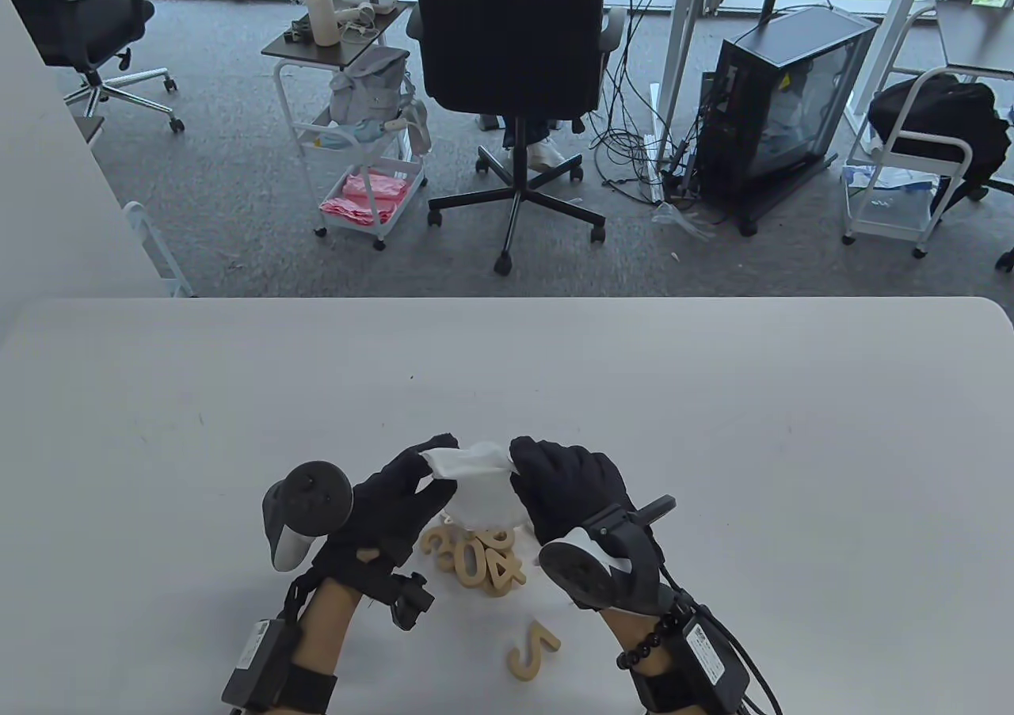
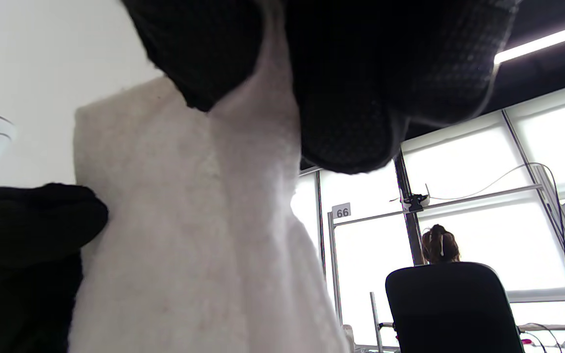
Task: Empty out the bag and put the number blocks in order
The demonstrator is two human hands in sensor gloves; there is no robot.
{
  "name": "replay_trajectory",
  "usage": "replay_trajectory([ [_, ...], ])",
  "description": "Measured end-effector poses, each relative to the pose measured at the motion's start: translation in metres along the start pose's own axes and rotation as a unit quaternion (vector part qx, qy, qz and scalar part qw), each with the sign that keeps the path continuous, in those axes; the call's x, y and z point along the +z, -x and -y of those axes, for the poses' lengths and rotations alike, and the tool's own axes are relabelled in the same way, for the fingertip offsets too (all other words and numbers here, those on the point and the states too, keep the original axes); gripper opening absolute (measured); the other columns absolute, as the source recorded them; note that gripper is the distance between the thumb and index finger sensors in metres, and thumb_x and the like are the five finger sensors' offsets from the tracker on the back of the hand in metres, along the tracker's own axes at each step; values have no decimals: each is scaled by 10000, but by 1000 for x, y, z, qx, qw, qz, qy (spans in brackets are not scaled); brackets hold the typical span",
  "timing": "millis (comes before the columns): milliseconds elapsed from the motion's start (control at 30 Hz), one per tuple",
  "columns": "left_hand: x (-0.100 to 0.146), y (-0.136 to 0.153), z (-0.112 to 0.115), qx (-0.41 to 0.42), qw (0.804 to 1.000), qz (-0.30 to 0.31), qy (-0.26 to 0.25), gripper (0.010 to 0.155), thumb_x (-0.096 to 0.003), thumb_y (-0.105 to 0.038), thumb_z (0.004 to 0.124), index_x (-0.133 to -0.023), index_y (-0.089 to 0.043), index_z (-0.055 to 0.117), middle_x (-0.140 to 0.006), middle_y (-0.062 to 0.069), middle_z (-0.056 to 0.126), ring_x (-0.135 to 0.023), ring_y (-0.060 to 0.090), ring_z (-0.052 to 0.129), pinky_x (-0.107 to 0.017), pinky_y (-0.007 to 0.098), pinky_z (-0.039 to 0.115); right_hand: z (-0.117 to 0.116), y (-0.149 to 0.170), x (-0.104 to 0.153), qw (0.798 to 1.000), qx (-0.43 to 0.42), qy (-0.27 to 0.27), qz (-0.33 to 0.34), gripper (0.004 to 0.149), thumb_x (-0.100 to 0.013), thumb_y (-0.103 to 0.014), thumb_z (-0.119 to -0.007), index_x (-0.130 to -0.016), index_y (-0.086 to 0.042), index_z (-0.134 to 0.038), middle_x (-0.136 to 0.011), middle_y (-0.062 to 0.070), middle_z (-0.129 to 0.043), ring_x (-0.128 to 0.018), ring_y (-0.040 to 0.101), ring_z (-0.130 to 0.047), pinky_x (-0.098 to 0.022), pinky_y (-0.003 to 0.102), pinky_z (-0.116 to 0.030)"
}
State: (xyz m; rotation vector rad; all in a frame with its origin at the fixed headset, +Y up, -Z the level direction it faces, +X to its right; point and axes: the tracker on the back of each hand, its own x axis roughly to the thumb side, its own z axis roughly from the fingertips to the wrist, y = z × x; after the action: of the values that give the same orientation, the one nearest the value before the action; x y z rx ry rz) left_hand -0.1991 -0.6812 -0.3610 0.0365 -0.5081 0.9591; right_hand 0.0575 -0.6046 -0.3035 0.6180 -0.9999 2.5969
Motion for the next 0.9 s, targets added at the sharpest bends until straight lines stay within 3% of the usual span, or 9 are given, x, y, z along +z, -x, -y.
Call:
replay_trajectory([
  [100, -2, 5, 4, 13, 999, -9, 52, 853, -546, -564, 709, -1168, -86, 377, -1175, 250, 490, -1047, 570, 639, -700, 750, 567, 2, 15, -3, 996, -73, -30, -50, 369, -496, -293, -853, -827, -133, -877, -681, 81, -998, -475, 240, -1060, -397, 415, -928],
  [167, -2, 9, 4, 26, 998, -13, 64, 865, -536, -582, 711, -1173, -98, 380, -1180, 273, 457, -1046, 594, 613, -698, 764, 550, 0, 28, -4, 983, -146, -61, -91, 370, -500, -282, -849, -831, -120, -875, -680, 92, -995, -472, 245, -1055, -394, 420, -924],
  [233, -3, 10, 3, 33, 998, -6, 58, 735, -537, -564, 724, -1134, -168, 562, -1162, 229, 567, -1029, 555, 690, -691, 757, 585, -3, 41, -4, 963, -221, -85, -127, 372, -503, -272, -848, -834, -105, -874, -674, 102, -993, -462, 253, -1049, -387, 425, -919],
  [300, -2, 9, -1, 32, 999, -14, 42, 451, -569, -464, 726, -954, -247, 814, -1060, 136, 778, -960, 492, 825, -679, 736, 630, -10, 55, -2, 942, -279, -109, -150, 377, -507, -276, -846, -839, -101, -870, -675, 100, -990, -462, 248, -1047, -386, 421, -919],
  [400, -1, 4, -8, 7, 999, -33, 8, 421, -559, -444, 742, -878, -203, 875, -750, 38, 1002, -701, 338, 1046, -638, 660, 735, -15, 66, 0, 928, -309, -105, -180, 396, -507, -280, -847, -853, -88, -861, -666, 94, -990, -452, 241, -1048, -376, 413, -921],
  [467, 1, 1, -15, -12, 999, -49, -7, 423, -557, -431, 749, -850, -160, 890, -638, 17, 1026, -564, 268, 1088, -614, 611, 780, -19, 71, 2, 922, -318, -103, -194, 411, -512, -279, -838, -872, -80, -848, -678, 95, -988, -463, 247, -1050, -382, 413, -922],
  [633, 2, 14, -46, -4, 990, -124, -64, 424, -554, -404, 753, -827, -116, 900, -542, 5, 1032, -444, 228, 1097, -565, 565, 827, -22, 77, 5, 920, -316, -88, -213, 424, -523, -275, -816, -894, -71, -825, -706, 102, -975, -488, 256, -1047, -397, 417, -919],
  [733, 11, 44, -79, 24, 972, -206, -107, 424, -560, -396, 744, -828, -104, 896, -538, 8, 1031, -437, 229, 1098, -558, 564, 827, -18, 81, 6, 919, -320, -77, -219, 431, -534, -292, -797, -902, -68, -817, -716, 104, -969, -497, 259, -1043, -405, 420, -915],
  [900, 41, 115, -137, 5, 913, -361, -190, 428, -564, -391, 734, -828, -93, 892, -537, 9, 1031, -434, 231, 1099, -550, 564, 827, -14, 83, 5, 918, -324, -67, -220, 437, -542, -308, -785, -905, -67, -814, -722, 107, -965, -503, 262, -1042, -409, 424, -912],
])
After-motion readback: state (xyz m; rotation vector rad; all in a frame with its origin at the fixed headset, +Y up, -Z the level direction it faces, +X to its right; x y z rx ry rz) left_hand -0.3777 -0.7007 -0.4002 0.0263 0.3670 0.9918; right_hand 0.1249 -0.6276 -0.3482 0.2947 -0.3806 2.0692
